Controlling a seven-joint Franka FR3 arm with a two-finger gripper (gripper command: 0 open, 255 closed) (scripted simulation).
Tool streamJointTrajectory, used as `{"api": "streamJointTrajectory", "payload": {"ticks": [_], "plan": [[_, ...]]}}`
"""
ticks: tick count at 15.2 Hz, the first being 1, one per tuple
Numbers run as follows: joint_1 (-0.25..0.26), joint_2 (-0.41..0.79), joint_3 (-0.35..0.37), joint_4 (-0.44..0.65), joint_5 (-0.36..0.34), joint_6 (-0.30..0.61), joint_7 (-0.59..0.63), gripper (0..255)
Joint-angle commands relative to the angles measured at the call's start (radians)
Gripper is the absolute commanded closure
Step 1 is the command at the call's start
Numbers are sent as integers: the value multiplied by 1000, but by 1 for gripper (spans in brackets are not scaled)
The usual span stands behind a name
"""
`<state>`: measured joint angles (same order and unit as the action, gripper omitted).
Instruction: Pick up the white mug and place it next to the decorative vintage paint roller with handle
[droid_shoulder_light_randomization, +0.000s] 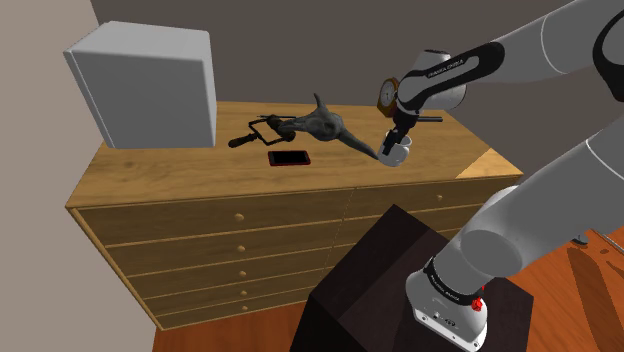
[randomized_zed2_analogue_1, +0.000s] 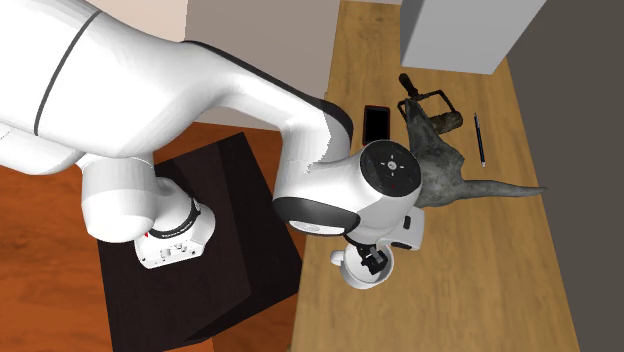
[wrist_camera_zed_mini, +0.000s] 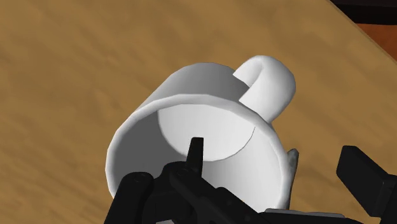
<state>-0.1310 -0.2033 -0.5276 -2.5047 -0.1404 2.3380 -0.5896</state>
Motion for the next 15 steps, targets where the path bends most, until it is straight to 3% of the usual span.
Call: {"api": "streamJointTrajectory", "payload": {"ticks": [1, 4, 5, 15], "plan": [[0, 1, 0, -1, 0, 2, 0, 0], [0, 1, 0, -1, 0, 1, 0, 0], [0, 1, 0, -1, 0, 1, 0, 255], [-1, -10, 3, 5, -4, -14, 4, 255]]}}
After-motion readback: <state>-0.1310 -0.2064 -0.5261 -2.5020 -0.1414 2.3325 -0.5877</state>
